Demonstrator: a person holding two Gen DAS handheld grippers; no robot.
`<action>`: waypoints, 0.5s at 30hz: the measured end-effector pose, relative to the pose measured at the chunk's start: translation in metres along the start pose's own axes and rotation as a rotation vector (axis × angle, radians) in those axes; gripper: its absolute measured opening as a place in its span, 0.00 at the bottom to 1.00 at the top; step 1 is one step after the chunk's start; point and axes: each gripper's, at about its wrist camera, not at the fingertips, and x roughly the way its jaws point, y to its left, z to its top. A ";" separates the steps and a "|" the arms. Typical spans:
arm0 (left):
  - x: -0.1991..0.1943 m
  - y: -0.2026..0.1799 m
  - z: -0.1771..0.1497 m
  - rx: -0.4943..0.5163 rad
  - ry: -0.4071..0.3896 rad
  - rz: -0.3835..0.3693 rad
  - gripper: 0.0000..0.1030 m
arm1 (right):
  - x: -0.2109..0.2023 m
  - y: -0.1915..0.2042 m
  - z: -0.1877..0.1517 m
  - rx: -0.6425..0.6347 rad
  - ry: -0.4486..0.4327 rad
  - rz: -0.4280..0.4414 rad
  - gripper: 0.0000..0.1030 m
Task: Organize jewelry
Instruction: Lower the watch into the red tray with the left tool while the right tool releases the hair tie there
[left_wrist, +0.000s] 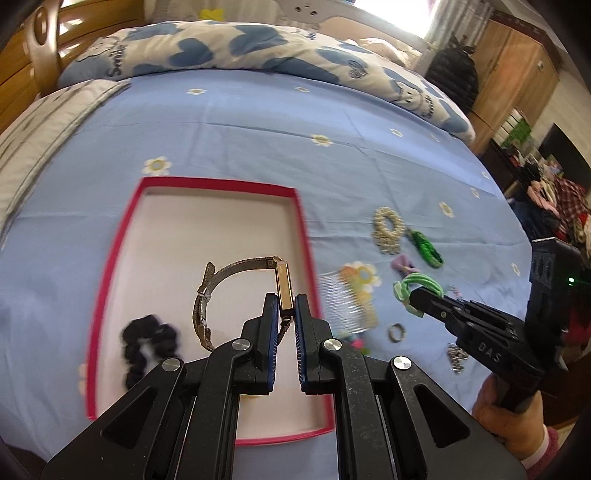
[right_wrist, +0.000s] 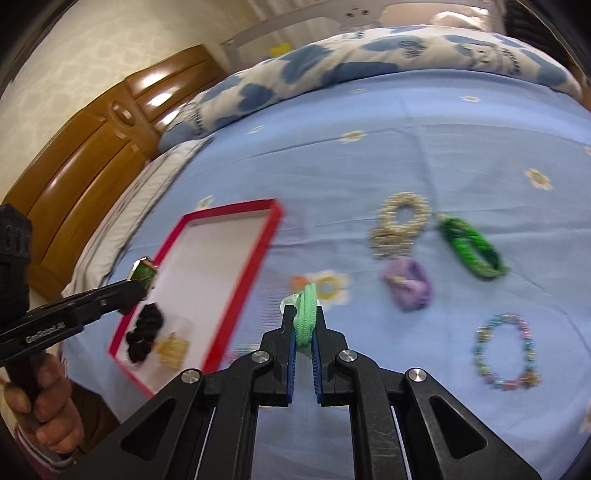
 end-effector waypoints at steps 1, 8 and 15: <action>-0.001 0.006 -0.001 -0.007 -0.001 0.011 0.07 | 0.003 0.006 0.000 -0.009 0.004 0.013 0.07; -0.002 0.045 -0.002 -0.047 0.000 0.068 0.07 | 0.029 0.056 0.000 -0.088 0.040 0.074 0.07; 0.016 0.068 0.002 -0.055 0.025 0.103 0.07 | 0.056 0.091 0.005 -0.140 0.073 0.113 0.07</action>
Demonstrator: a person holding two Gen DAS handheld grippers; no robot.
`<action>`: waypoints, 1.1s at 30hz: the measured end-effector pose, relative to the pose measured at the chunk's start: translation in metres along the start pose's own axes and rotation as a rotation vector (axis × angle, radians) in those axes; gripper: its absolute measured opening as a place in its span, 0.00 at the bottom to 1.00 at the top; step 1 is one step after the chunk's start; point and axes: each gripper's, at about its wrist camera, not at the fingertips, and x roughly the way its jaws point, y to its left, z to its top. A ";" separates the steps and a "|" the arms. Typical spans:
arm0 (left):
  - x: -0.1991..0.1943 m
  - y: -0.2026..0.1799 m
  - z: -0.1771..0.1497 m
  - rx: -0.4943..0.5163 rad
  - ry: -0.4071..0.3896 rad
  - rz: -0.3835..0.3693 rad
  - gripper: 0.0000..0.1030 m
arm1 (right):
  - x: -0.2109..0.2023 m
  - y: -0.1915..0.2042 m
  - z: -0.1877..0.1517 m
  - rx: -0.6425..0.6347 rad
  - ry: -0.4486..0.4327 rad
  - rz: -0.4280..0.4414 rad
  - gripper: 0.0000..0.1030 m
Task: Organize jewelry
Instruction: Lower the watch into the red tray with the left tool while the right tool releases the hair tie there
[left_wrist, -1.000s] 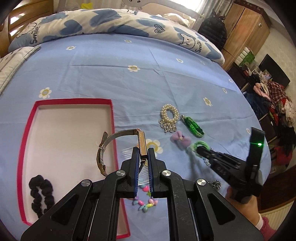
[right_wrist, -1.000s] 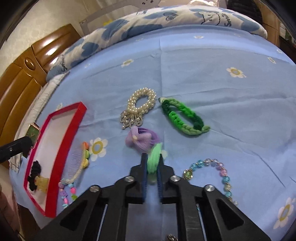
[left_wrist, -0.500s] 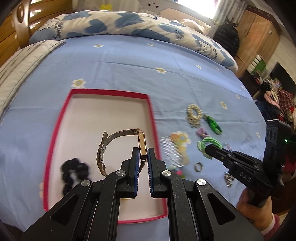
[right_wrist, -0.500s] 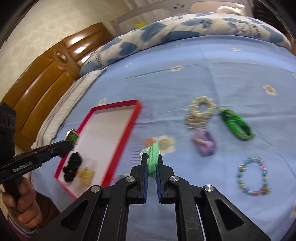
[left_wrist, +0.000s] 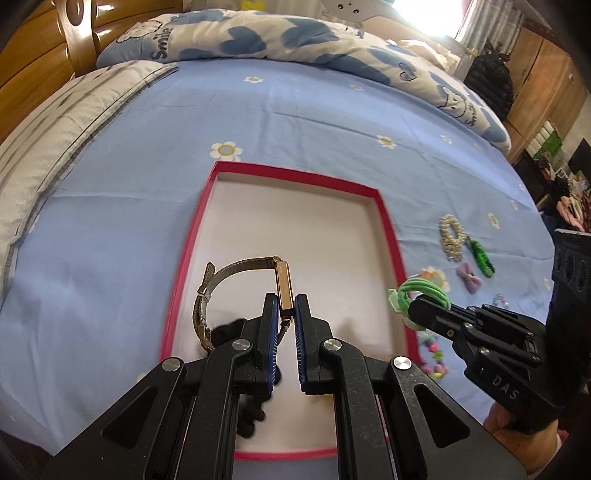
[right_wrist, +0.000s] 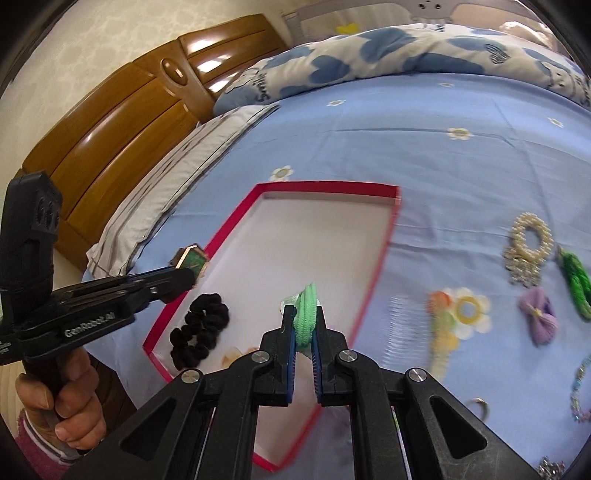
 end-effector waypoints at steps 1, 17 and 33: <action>0.004 0.002 0.002 0.001 0.006 0.006 0.07 | 0.005 0.003 0.002 -0.005 0.005 0.002 0.07; 0.068 0.017 0.015 0.007 0.106 0.055 0.07 | 0.076 -0.002 0.026 -0.015 0.106 -0.023 0.09; 0.066 0.015 0.016 0.003 0.095 0.057 0.09 | 0.078 -0.006 0.022 0.004 0.131 -0.013 0.33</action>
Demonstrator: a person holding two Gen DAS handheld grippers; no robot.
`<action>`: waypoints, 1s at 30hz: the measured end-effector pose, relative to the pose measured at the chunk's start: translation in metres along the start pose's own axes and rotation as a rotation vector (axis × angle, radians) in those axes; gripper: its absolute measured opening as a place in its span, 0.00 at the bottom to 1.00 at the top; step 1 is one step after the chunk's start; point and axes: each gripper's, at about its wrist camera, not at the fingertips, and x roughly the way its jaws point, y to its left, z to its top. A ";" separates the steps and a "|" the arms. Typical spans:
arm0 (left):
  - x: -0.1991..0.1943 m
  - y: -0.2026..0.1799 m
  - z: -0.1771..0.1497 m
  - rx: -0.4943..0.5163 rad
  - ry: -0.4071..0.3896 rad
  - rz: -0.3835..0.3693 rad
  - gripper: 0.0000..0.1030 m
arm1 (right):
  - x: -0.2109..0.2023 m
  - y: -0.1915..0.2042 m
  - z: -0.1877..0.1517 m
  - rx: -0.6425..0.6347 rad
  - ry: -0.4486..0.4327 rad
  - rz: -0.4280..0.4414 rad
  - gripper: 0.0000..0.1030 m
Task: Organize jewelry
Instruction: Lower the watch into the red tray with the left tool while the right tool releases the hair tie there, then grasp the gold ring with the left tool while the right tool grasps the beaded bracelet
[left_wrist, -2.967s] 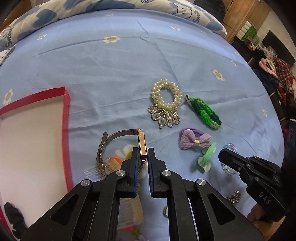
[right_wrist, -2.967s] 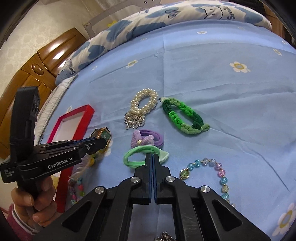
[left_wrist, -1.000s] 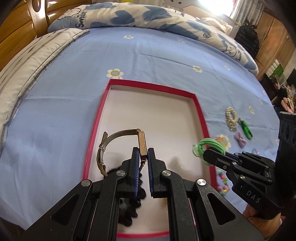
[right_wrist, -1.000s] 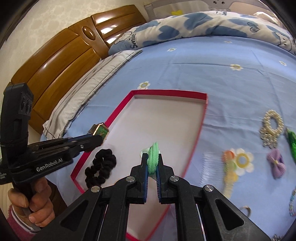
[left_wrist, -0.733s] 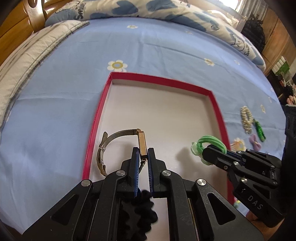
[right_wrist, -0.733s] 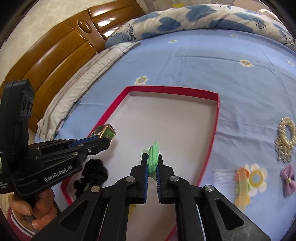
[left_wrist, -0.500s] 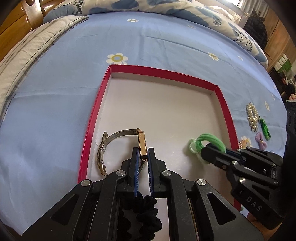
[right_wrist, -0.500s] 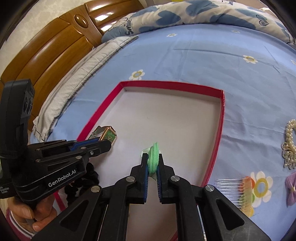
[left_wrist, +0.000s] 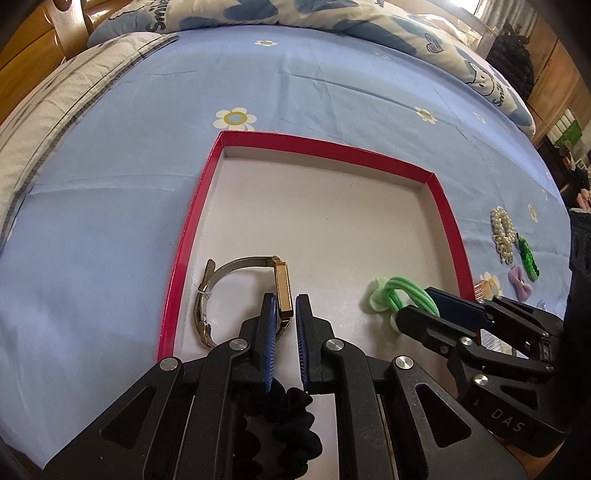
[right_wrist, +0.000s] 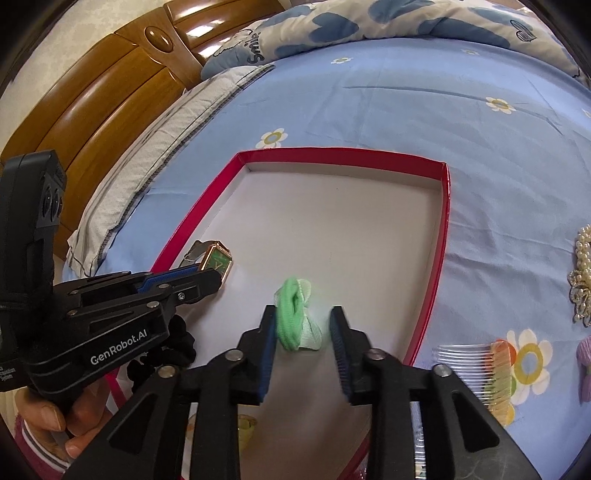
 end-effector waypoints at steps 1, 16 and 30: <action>-0.001 0.000 0.000 0.001 -0.002 0.001 0.09 | -0.002 0.000 0.000 0.000 -0.004 0.000 0.33; -0.048 -0.002 -0.021 -0.035 -0.059 -0.026 0.21 | -0.060 -0.002 -0.019 0.029 -0.093 0.027 0.38; -0.078 -0.048 -0.042 0.000 -0.079 -0.111 0.21 | -0.122 -0.041 -0.065 0.122 -0.146 -0.027 0.39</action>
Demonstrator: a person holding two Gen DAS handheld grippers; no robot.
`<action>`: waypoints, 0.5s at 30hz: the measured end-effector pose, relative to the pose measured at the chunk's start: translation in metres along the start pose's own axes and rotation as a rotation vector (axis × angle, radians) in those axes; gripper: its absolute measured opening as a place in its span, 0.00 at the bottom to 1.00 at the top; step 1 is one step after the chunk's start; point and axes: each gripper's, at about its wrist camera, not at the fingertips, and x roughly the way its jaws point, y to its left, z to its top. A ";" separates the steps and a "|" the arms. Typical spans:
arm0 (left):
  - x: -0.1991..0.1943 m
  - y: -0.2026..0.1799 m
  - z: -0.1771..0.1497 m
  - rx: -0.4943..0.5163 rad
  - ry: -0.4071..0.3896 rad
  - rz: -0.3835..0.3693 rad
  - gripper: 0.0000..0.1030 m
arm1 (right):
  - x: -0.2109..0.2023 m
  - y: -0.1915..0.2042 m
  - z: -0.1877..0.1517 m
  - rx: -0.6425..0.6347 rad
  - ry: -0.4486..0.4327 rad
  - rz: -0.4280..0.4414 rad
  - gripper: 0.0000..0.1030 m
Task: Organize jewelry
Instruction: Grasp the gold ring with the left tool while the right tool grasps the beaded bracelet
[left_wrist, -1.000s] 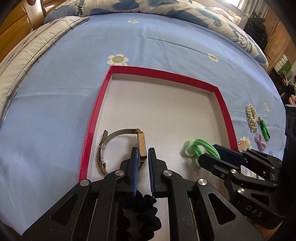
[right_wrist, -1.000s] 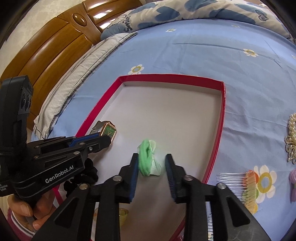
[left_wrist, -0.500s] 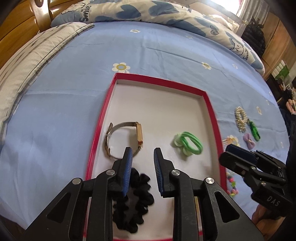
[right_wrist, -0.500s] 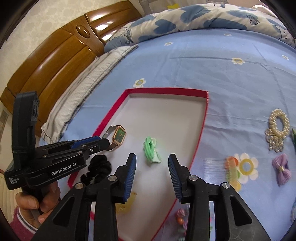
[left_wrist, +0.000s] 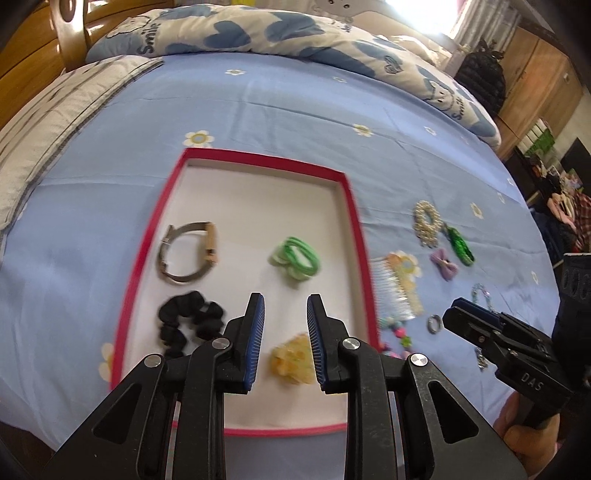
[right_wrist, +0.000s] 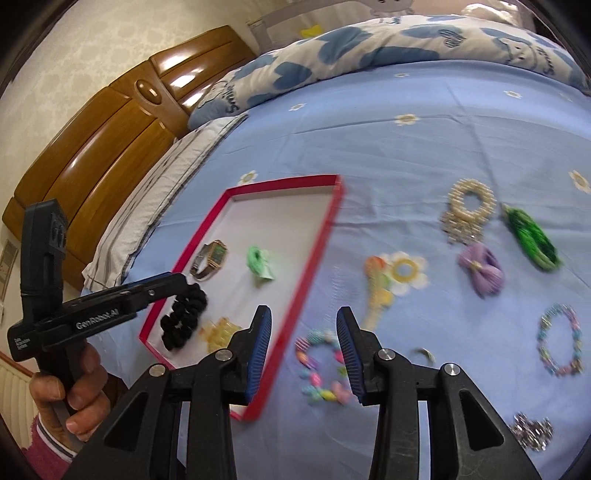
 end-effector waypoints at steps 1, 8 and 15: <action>0.000 -0.004 -0.001 0.005 0.001 -0.007 0.21 | -0.004 -0.004 -0.003 0.006 -0.003 -0.007 0.39; 0.004 -0.038 -0.007 0.060 0.022 -0.042 0.26 | -0.033 -0.040 -0.022 0.072 -0.031 -0.062 0.40; 0.011 -0.071 -0.011 0.117 0.037 -0.071 0.27 | -0.056 -0.079 -0.038 0.151 -0.055 -0.110 0.42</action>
